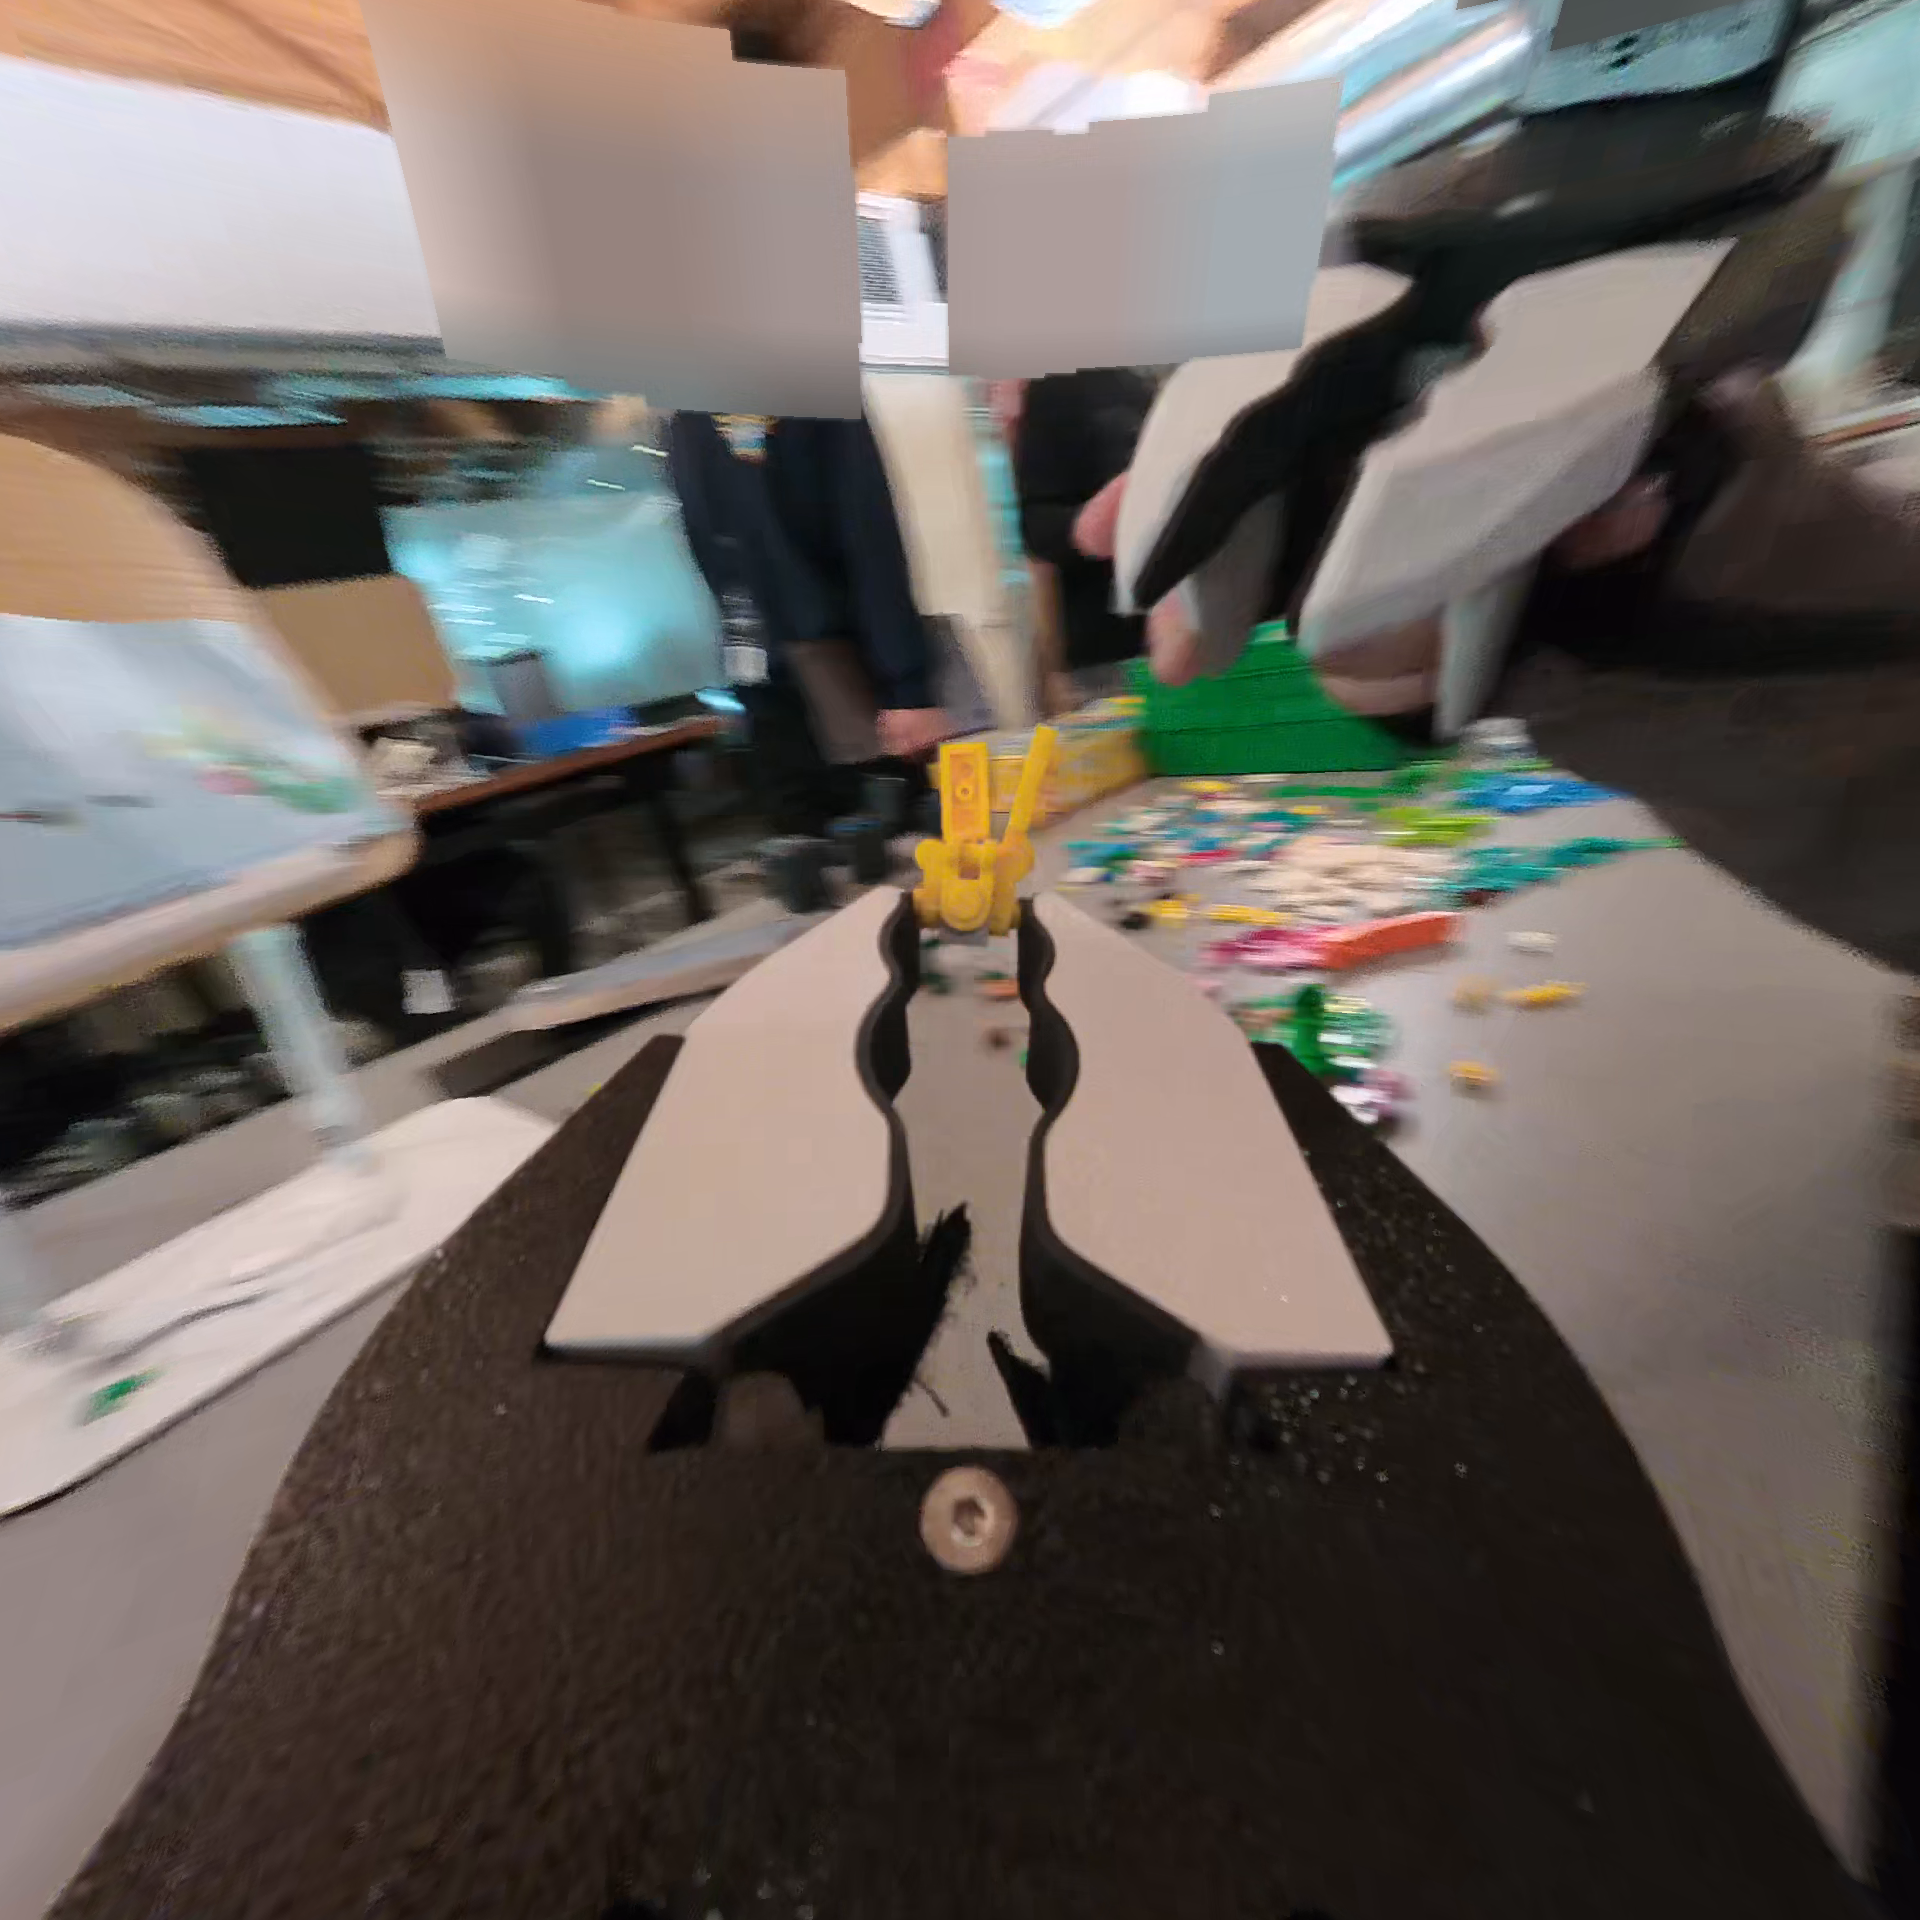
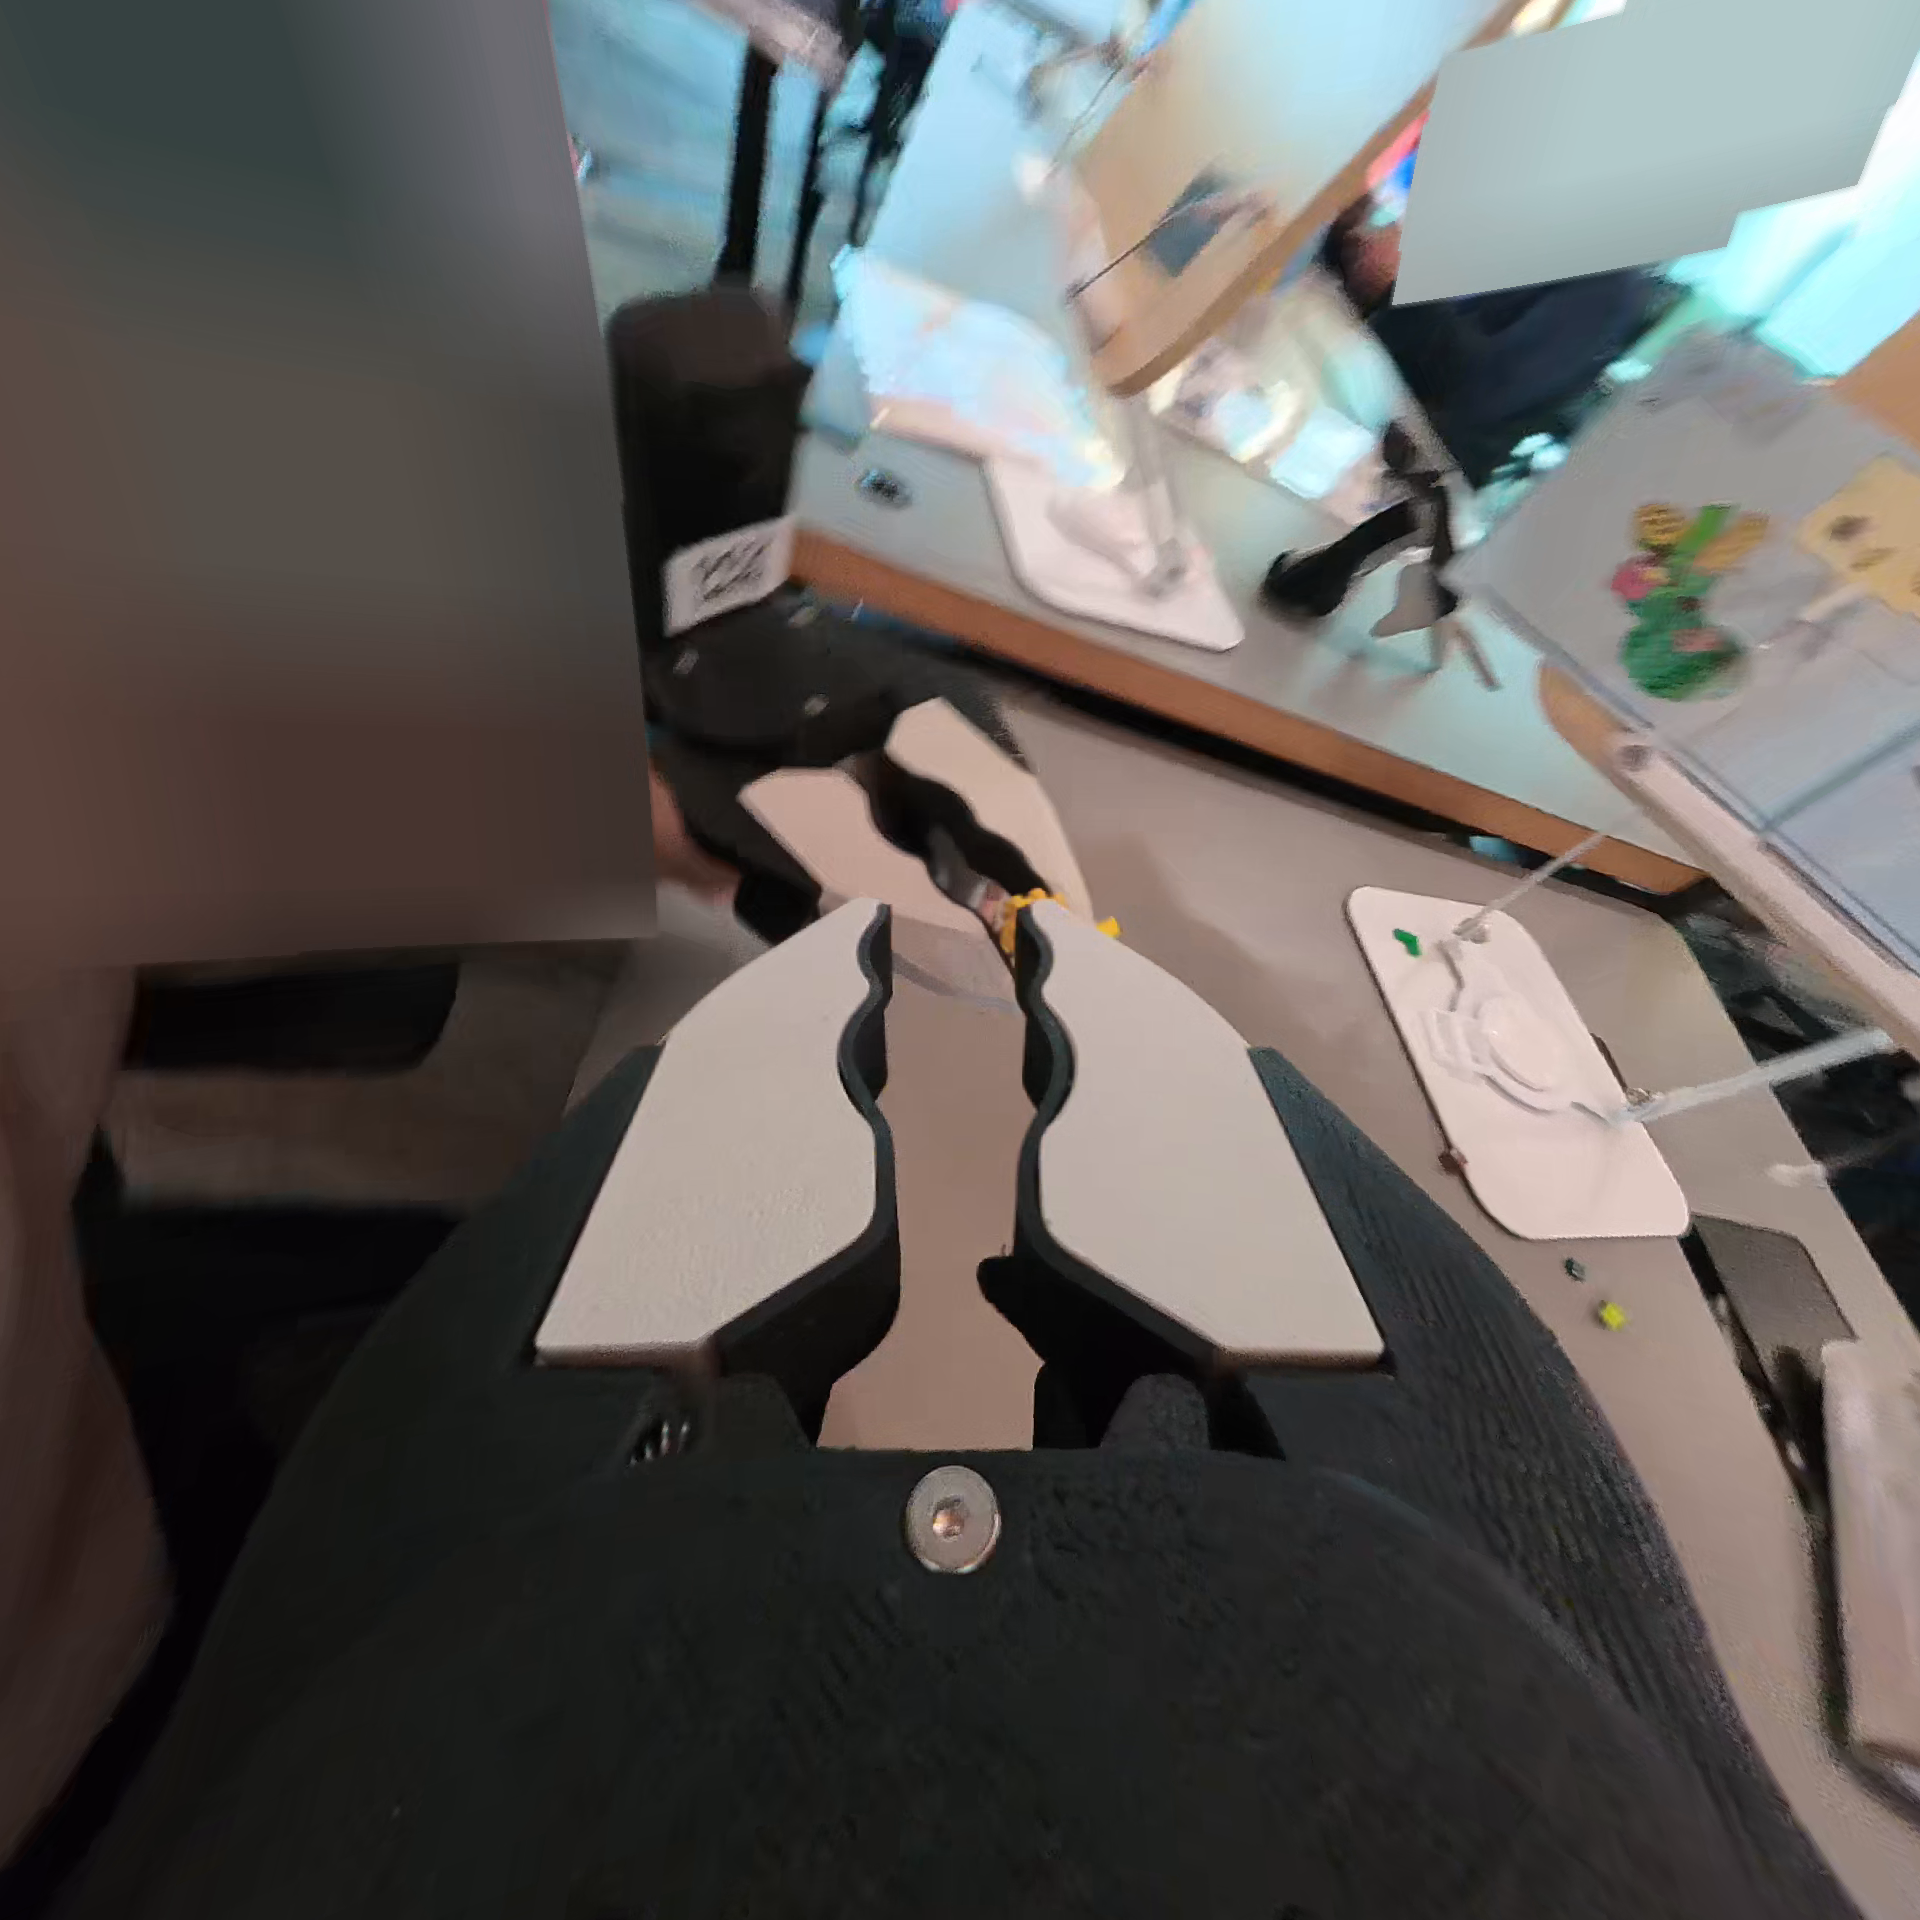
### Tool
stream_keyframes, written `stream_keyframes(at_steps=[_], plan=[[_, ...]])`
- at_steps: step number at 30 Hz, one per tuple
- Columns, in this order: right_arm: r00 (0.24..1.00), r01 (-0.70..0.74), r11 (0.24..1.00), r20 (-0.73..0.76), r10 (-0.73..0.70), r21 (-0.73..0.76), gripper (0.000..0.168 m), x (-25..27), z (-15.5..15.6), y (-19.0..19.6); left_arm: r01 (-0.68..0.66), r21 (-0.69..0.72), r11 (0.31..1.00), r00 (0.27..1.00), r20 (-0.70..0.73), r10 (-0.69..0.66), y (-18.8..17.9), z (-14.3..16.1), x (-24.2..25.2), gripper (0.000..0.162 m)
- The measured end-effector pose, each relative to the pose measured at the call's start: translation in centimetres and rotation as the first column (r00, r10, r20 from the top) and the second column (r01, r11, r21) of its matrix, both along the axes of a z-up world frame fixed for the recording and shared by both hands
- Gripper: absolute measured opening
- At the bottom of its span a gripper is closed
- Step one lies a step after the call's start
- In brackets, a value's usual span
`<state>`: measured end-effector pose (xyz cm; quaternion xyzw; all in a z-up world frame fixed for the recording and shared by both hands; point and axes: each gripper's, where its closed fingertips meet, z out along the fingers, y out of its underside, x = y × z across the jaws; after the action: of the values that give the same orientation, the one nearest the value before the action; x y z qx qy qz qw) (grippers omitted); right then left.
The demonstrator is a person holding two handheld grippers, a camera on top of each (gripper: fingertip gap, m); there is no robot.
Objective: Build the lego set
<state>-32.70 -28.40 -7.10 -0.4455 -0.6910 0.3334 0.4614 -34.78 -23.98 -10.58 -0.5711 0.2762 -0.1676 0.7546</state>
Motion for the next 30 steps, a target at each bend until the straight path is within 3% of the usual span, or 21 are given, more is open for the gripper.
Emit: stream_keyframes(at_steps=[2, 5, 9, 15, 30], plan=[[0.989, 0.105, 0.991, -0.093, -0.112, -0.084, 0.02, -0.2, 1.3, 1.5, -0.194, 0.1, 0.976, 0.98, -0.018, 0.197, 0.6, 0.9, -1.9, 0.018], [0.954, 0.227, 0.945, -0.143, -0.265, -0.233, 0.021, -0.8, 1.4, 3.3, -0.359, 0.221, 0.907, 0.924, -0.051, 0.379, 0.6, 1.8, -3.1, 0.018], [0.941, 0.199, 0.874, -0.164, -0.298, -0.444, 0.028, -2.1, 0.7, 3.5, -0.467, 0.329, 0.821, 0.855, -0.069, 0.514, 0.2, 2.7, -3.6, 0.017], [0.95, 0.164, 0.869, -0.163, -0.267, -0.467, 0.032, -4.1, -0.4, 3.0, -0.49, 0.369, 0.79, 0.821, -0.111, 0.561, 0.2, 2.6, -3.1, 0.017], [0.948, 0.156, 0.892, -0.189, -0.256, -0.423, 0.016, -3.8, -0.1, 3.1, -0.505, 0.337, 0.795, 0.816, -0.116, 0.567, 0.5, 2.3, -3.6, 0.017]])
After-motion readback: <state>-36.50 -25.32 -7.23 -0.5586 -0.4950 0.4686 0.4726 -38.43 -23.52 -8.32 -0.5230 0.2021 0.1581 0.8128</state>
